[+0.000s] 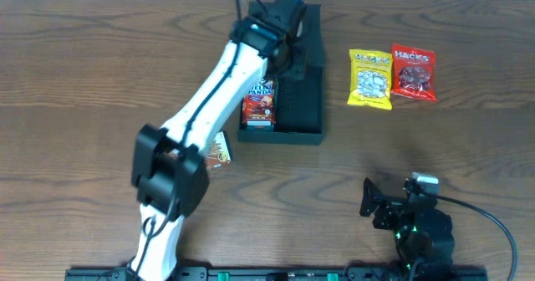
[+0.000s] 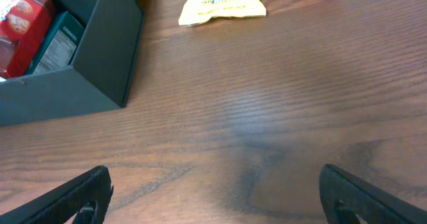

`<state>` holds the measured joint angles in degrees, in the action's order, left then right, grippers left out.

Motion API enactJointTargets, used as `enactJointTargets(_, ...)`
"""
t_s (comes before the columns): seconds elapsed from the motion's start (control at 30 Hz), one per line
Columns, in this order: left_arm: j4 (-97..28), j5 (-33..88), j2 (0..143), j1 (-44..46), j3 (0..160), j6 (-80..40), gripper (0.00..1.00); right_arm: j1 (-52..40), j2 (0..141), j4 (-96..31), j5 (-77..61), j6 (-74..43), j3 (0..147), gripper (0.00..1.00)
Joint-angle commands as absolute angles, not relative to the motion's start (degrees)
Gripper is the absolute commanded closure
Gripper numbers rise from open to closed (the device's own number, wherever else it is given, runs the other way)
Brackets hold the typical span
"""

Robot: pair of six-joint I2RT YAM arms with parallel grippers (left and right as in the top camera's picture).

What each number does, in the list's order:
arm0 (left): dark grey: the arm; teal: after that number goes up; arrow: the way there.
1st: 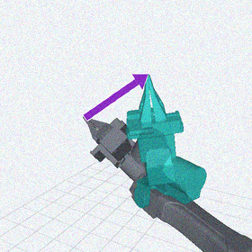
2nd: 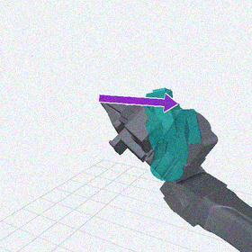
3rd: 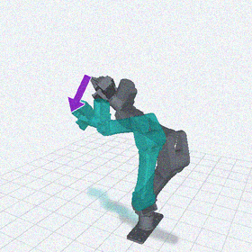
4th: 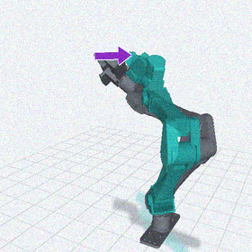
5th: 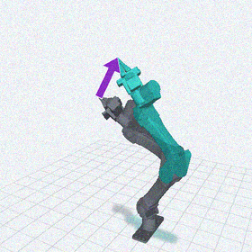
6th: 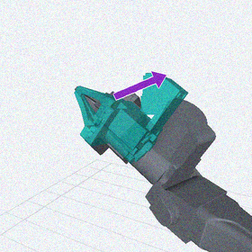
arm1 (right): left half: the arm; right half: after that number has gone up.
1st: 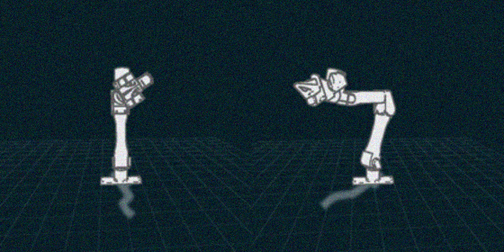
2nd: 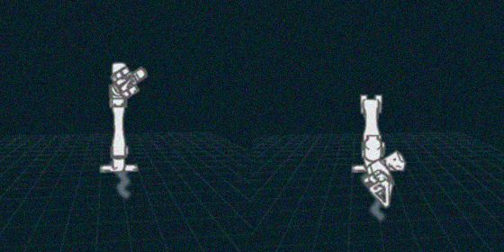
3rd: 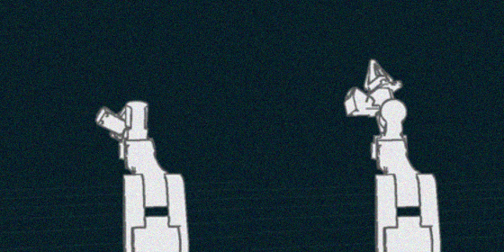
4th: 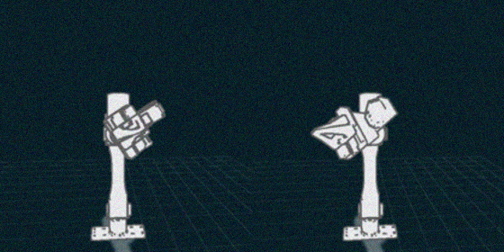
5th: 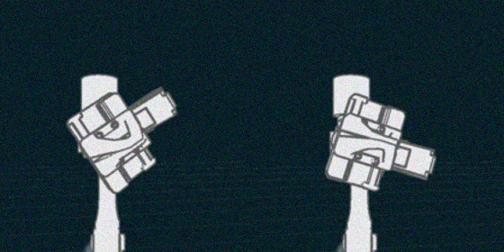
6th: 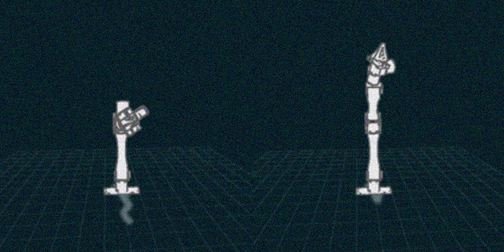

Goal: Pack container
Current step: 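Release the Hello Panda box and withdraw the left gripper, then lower the left gripper onto the Pocky box and grasp it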

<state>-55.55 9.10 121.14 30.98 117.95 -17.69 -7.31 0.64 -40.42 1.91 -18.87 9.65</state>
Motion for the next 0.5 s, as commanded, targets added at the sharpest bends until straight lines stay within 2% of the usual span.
enactJointTargets(0.0, -59.6, -2.4, 115.6, 31.1, 119.7, -12.5, 0.75, -7.6, 0.3, -40.5, 2.1, -19.2, 9.1, 0.01)
enactJointTargets(0.07, -65.0, -12.4, 114.7, 30.9, 119.7, -8.2, 0.74, -7.6, 0.3, -40.5, 2.1, -19.3, 9.1, 0.01)
enactJointTargets(0.13, -71.6, -17.0, 114.6, 29.8, 119.7, -6.1, 0.80, -7.6, 0.3, -40.5, 2.1, -19.3, 9.1, 0.01)
enactJointTargets(0.27, -78.1, -13.6, 114.2, 25.5, 119.7, -5.8, 0.88, -7.6, 0.3, -40.5, 2.1, -19.3, 9.1, 0.01)
enactJointTargets(0.47, -79.0, -3.7, 109.8, 18.9, 119.4, -2.2, 0.89, -7.6, 0.3, -40.5, 2.1, -19.3, 9.1, 0.01)
